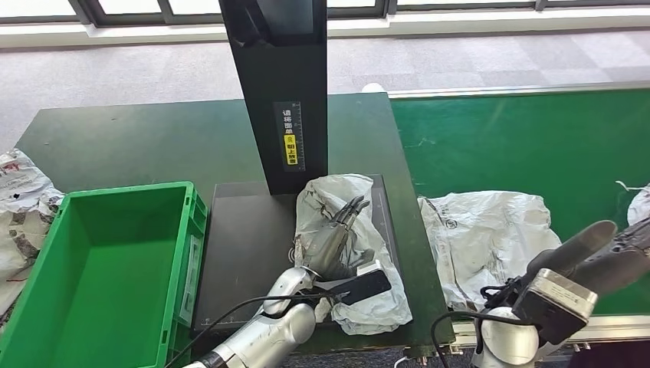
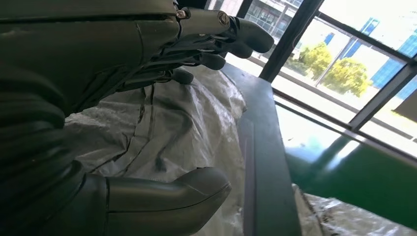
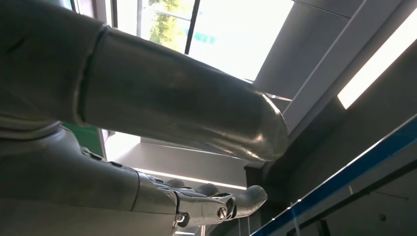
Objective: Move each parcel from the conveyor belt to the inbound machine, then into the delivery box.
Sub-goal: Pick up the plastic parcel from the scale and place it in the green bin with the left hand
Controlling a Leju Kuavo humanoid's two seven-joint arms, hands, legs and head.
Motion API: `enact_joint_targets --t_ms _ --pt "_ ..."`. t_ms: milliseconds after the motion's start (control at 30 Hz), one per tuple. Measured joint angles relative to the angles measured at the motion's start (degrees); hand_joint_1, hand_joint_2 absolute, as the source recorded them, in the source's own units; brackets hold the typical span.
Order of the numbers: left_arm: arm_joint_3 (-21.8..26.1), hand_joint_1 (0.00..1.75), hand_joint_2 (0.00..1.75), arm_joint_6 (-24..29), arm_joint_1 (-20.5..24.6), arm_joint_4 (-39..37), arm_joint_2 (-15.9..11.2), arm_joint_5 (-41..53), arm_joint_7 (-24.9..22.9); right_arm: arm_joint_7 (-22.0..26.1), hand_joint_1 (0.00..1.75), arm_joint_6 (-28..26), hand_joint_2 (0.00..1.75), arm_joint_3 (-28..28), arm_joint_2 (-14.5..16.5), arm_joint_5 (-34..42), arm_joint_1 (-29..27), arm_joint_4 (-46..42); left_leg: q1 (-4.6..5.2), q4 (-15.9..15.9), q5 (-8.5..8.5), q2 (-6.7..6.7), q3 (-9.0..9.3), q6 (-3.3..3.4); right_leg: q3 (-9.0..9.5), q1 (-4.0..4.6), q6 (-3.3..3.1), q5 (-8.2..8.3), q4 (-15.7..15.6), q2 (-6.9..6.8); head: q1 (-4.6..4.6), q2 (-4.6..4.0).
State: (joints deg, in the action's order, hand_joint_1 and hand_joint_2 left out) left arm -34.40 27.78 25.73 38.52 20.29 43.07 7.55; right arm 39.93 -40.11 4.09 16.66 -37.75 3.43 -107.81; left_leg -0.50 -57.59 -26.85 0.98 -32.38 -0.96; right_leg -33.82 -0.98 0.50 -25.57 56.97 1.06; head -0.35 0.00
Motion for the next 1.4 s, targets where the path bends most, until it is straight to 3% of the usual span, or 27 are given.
enact_joint_targets --t_ms 333,367,467,500,667,867,1000,1133,1300,1400 --pt "-3.87 0.02 1.75 -0.29 2.30 -5.58 0.41 5.70 -8.74 0.01 0.00 0.00 0.00 0.00 -0.04 0.11 -0.54 -1.91 0.00 0.00 0.00 -0.01 0.00 0.00 -0.02 0.01 0.00 0.00 0.01 0.02 0.00 0.00" --pt "-4.31 0.18 1.75 -0.72 2.50 -6.06 0.44 6.56 -10.00 0.01 0.00 0.00 0.00 0.00 -0.04 0.12 -0.68 -2.13 0.00 0.00 0.00 -0.01 0.00 0.00 -0.02 0.01 0.00 0.00 0.00 0.02 0.00 0.00" --pt "-5.81 1.47 1.75 -3.57 3.15 -7.56 0.48 8.95 -13.03 0.02 0.00 0.00 0.00 0.00 -0.06 0.20 -1.31 -2.77 0.00 0.00 0.00 -0.01 0.00 0.00 -0.01 0.00 0.00 0.00 0.00 0.02 0.00 0.00" --pt "-6.40 1.75 1.75 -5.06 3.34 -8.02 0.48 9.63 -13.78 0.01 0.00 0.00 0.00 0.00 -0.07 0.22 -1.43 -2.90 0.00 0.00 0.00 -0.01 0.00 0.00 -0.01 0.00 0.00 0.00 0.00 0.02 0.00 0.00" --pt "-9.98 1.75 1.75 -10.91 4.52 -9.31 0.58 11.60 -16.51 0.01 0.00 0.00 0.00 0.01 -0.07 0.36 -1.51 -3.26 0.00 0.00 0.00 0.02 0.02 0.00 0.07 0.00 0.00 -0.01 0.00 0.00 0.00 0.00" --pt "-12.59 1.75 1.75 -12.48 6.01 -10.47 0.64 12.78 -18.41 0.00 0.00 0.00 0.00 0.43 -0.07 0.31 -1.60 -3.44 0.00 0.00 0.00 0.02 0.11 0.00 0.16 0.00 0.01 -0.01 0.00 0.00 0.00 0.00" --pt "-13.57 1.75 1.75 -12.82 6.61 -11.10 0.65 13.44 -19.03 0.01 0.00 0.00 1.75 0.88 -0.07 -0.02 -1.88 -3.67 0.00 0.00 0.00 0.01 0.15 0.00 0.19 0.01 0.00 -0.01 0.00 0.00 0.00 0.00" --pt "-14.22 1.75 1.75 -10.81 6.86 -11.51 0.69 15.08 -20.91 0.01 0.00 0.00 1.75 0.95 -0.07 0.00 -2.38 -3.92 0.00 0.01 0.00 0.00 0.17 0.00 0.20 0.02 0.00 -0.01 0.00 0.01 -0.01 0.00" --pt "-13.14 1.75 1.75 8.09 6.11 -8.62 -0.19 28.00 -31.05 0.00 0.00 0.00 1.75 0.98 -0.18 0.05 -4.02 -4.77 0.00 0.01 0.00 -0.03 0.11 0.00 0.13 0.02 0.00 0.00 0.01 0.06 0.00 0.00" --pt "-9.72 1.75 1.75 12.12 4.26 -0.46 -1.80 37.88 -34.63 0.00 0.00 0.00 1.75 0.98 -0.22 0.13 -5.22 -5.08 -0.02 0.01 0.00 0.00 0.09 -0.01 0.13 0.02 -0.01 -0.01 0.03 0.04 0.00 0.00"
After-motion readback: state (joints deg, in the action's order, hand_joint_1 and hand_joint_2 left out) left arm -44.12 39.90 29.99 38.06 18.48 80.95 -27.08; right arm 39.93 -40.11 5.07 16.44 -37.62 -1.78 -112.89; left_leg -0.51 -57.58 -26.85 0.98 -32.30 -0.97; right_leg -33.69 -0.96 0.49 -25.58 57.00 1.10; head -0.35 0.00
